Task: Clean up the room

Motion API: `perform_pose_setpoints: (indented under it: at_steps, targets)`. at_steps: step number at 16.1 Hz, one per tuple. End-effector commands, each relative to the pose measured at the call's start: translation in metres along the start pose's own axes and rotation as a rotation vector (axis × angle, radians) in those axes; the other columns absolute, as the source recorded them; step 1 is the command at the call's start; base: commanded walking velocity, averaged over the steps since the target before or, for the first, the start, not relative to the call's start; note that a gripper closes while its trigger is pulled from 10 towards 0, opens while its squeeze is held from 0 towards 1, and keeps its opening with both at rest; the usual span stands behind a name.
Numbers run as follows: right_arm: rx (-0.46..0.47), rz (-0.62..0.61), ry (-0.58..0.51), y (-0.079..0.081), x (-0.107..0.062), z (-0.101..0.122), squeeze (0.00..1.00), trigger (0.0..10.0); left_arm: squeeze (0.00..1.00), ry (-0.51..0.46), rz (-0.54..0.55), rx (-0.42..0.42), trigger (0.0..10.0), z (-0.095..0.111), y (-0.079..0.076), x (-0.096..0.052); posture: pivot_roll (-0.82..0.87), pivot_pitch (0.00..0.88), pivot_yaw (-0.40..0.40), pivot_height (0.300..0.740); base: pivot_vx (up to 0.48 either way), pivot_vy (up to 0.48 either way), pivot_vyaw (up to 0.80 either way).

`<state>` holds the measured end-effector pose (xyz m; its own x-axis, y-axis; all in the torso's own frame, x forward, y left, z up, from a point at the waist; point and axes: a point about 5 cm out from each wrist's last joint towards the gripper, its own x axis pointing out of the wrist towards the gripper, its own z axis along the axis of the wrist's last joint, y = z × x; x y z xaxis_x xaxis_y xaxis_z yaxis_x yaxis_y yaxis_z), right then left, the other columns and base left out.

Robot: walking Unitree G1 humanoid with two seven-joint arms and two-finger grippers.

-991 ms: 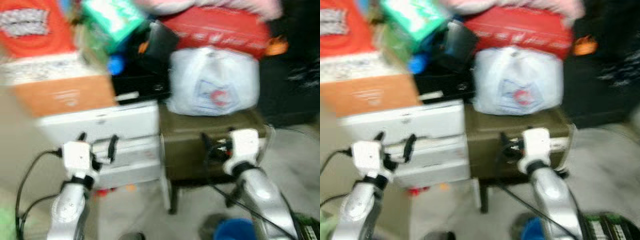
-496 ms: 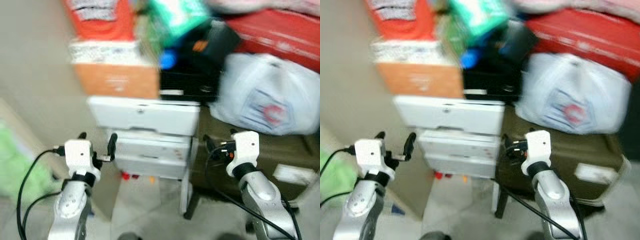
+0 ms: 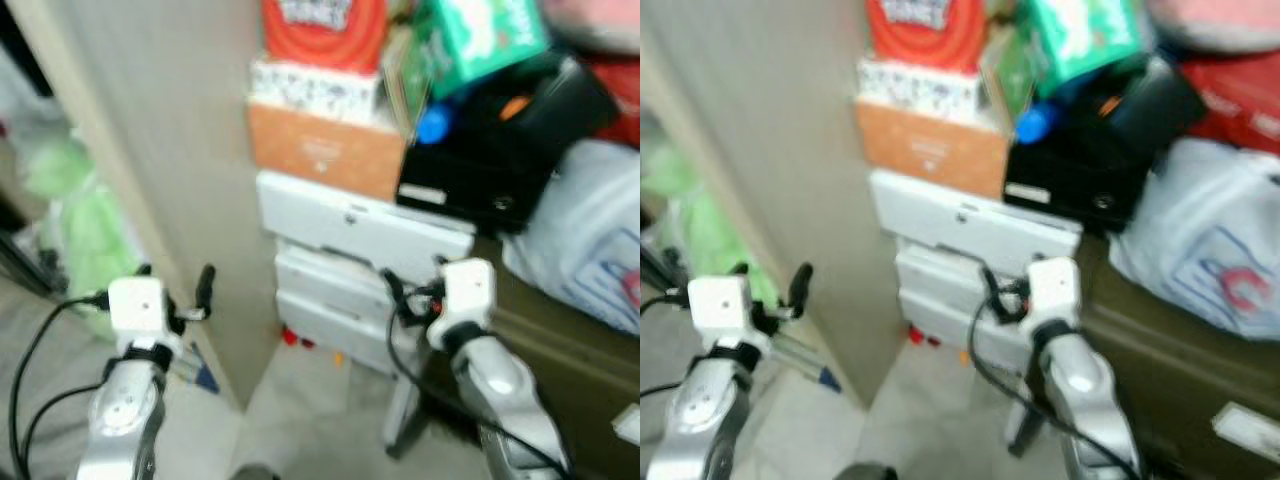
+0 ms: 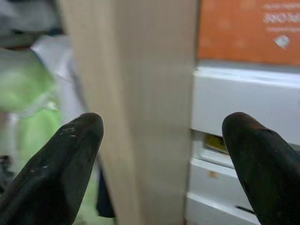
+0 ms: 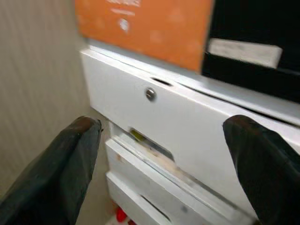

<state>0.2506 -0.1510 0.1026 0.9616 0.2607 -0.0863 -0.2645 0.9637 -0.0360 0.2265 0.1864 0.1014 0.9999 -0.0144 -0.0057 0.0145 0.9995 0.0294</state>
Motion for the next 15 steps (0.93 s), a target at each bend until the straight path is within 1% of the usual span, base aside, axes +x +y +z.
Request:
perform_pose_setpoints:
  at_steps: [1,3,4,5,6,7,11,15]
  targets:
    - [-0.015,-0.031,0.009,-0.0111,-0.0034,-0.0017,0.0,10.0,0.0,-0.002,-0.003,-0.001,10.0,0.0015,-0.004,-0.0005,0.0,0.0,-0.001,0.74,0.0,0.0,0.8]
    - [-0.02,-0.04,0.006,-0.0144,-0.0021,-0.0017,0.0,10.0,0.0,0.009,0.002,0.006,10.0,-0.0005,-0.0016,-0.0024,0.0,0.0,0.002,0.74,0.0,0.0,0.8]
    - [-0.019,-0.042,0.005,-0.0147,-0.0009,-0.0013,0.0,10.0,0.0,0.003,0.011,-0.04,10.0,0.0011,0.0017,-0.0023,0.01,0.0,0.0,0.74,0.0,0.0,0.8]
    - [-0.019,-0.041,0.004,-0.0145,-0.0005,-0.001,0.0,10.0,0.0,-0.002,0.011,-0.057,10.0,0.0022,0.003,-0.0022,0.01,0.0,-0.001,0.74,0.0,0.0,0.8]
    - [-0.018,-0.037,0.002,-0.0127,-0.0008,-0.0012,0.0,10.0,0.0,-0.009,0.018,-0.026,10.0,0.0031,0.0044,-0.0022,0.01,0.0,-0.002,0.74,0.0,0.0,0.8]
    - [-0.026,-0.036,0.003,-0.0121,-0.0012,-0.0015,0.0,10.0,0.0,-0.01,0.018,-0.023,10.0,0.0029,0.0044,-0.0027,0.01,0.0,-0.002,0.74,0.0,0.0,0.8]
    - [-0.039,-0.039,0.002,-0.0135,-0.0008,-0.0015,0.0,10.0,0.0,-0.004,0.018,-0.025,10.0,0.0005,0.0009,-0.0062,0.01,0.0,-0.003,0.74,0.0,0.0,0.8]
    - [-0.045,-0.036,0.004,-0.014,-0.0013,-0.0018,0.0,10.0,0.0,-0.003,0.022,-0.024,10.0,0.0014,0.0011,-0.0055,0.0,0.004,-0.004,0.74,0.0,0.0,0.8]
